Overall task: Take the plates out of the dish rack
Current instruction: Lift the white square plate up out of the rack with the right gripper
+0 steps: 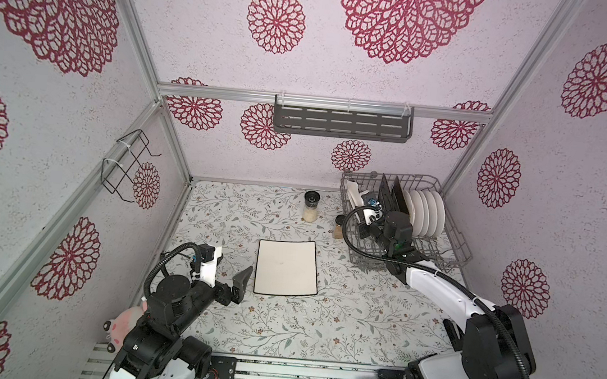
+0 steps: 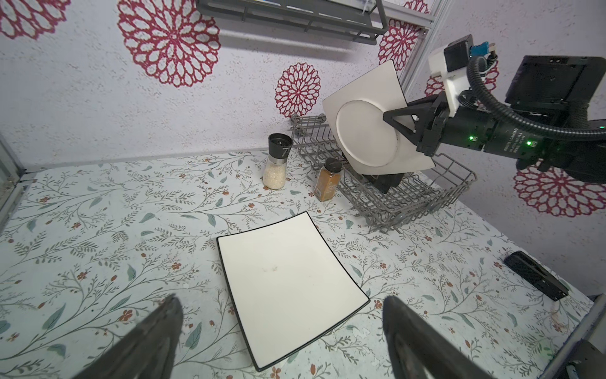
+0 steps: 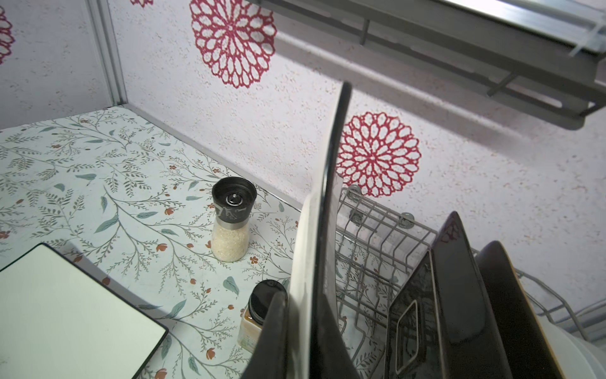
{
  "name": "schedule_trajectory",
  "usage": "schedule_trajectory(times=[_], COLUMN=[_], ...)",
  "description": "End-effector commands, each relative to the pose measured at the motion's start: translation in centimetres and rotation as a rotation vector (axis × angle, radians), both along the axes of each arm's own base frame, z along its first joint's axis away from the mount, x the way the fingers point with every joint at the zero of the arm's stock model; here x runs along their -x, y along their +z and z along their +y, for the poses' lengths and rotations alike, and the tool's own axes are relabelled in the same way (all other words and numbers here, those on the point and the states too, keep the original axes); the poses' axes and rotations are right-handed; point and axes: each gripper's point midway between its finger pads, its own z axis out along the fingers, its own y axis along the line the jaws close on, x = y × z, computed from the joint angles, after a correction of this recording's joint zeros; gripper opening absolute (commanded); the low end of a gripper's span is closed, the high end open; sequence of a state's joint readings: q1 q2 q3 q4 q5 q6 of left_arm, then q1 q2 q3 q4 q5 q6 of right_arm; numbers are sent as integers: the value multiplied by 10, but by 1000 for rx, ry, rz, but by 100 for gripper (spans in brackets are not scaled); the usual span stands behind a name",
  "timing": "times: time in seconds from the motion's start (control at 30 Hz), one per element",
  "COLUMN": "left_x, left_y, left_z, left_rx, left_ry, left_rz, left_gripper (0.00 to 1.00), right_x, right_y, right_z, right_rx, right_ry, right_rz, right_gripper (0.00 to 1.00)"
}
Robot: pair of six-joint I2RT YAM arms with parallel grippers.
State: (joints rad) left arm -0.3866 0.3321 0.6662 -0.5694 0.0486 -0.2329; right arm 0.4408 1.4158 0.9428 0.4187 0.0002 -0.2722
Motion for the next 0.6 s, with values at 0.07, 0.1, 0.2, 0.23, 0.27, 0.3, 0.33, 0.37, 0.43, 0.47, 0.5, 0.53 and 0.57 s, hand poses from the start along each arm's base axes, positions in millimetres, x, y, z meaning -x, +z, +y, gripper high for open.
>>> schedule_trajectory(times=[0.07,0.1,0.2,0.23,0.27,0.3,0.33,0.37,0.43,0.47,0.5,0.53,0.57], left_x=[5,5,4,3,1,-1,-3,-5,-10,-13,-16,-20,-24], left_y=[50,55,65,67,69,71,73,76,82,85,87,87,89], left_z=[22,26,30,29,28,26,24,21,18,19,21,20,18], left_rx=[55,64,81,88,99,114,129,148,185,208,214,210,206], left_ry=[114,134,159,157,154,152,147,140,139,152,171,184,183], left_rz=[-139,-158,-181,-179,-172,-165,-160,-157,-149,-135,-114,-80,-52], left_gripper=[97,97,97,97,97,97,97,97,97,97,97,97,97], right_x=[34,38,49,53,57,61,65,69,78,83,87,92,97], right_y=[140,142,148,149,150,150,149,149,148,148,148,148,147], right_z=[3,5,9,11,12,15,17,20,26,28,31,34,38], right_rx=[-44,-30,14,27,49,76,104,135,191,215,233,249,276], right_ry=[28,33,49,53,60,71,81,91,106,116,127,136,149], right_rz=[-385,-395,-416,-421,-430,-436,-440,-447,-460,-468,-475,-481,-490], right_gripper=[0,0,0,0,0,0,0,0,0,0,0,0,0])
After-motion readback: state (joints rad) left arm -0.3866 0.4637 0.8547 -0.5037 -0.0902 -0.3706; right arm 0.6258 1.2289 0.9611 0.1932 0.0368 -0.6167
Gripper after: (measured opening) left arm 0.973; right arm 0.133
